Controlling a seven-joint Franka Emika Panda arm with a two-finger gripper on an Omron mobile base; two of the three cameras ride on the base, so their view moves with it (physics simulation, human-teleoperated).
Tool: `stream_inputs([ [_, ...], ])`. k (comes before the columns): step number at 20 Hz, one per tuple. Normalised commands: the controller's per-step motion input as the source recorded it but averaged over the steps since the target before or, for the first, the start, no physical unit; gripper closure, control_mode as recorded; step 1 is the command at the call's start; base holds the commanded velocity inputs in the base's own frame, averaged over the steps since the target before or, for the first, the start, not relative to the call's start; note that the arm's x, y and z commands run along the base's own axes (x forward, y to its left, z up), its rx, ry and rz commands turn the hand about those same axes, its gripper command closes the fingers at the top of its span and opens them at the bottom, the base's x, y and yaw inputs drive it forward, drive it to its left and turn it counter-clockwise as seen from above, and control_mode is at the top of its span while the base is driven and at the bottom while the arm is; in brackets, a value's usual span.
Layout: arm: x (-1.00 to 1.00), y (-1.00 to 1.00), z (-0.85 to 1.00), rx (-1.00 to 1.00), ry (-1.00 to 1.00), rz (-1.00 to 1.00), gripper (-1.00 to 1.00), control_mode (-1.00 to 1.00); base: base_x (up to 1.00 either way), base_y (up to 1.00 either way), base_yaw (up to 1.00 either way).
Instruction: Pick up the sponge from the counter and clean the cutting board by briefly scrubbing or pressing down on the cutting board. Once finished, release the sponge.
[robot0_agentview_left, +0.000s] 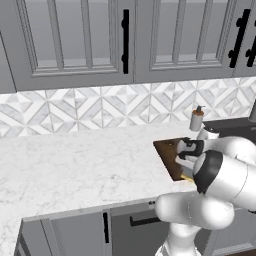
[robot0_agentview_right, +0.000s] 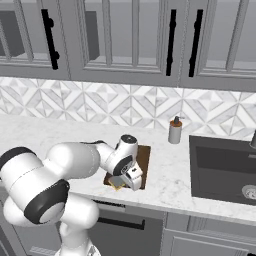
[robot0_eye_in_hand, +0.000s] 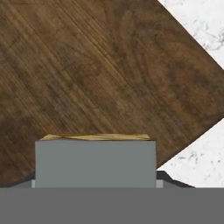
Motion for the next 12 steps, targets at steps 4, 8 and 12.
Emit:
stream_inputs([
  [4,0.00,-0.20,-0.01,0.00,-0.13,0.00,1.00,-1.00,0.00,0.00,0.00],
  [8,0.14,-0.24,0.00,0.00,-0.01,-0.02,1.00,-1.00,0.00,0.00,0.00],
  [12,0.34,-0.46,0.00,0.00,0.04,0.00,1.00,-1.00,0.00,0.00,0.00],
])
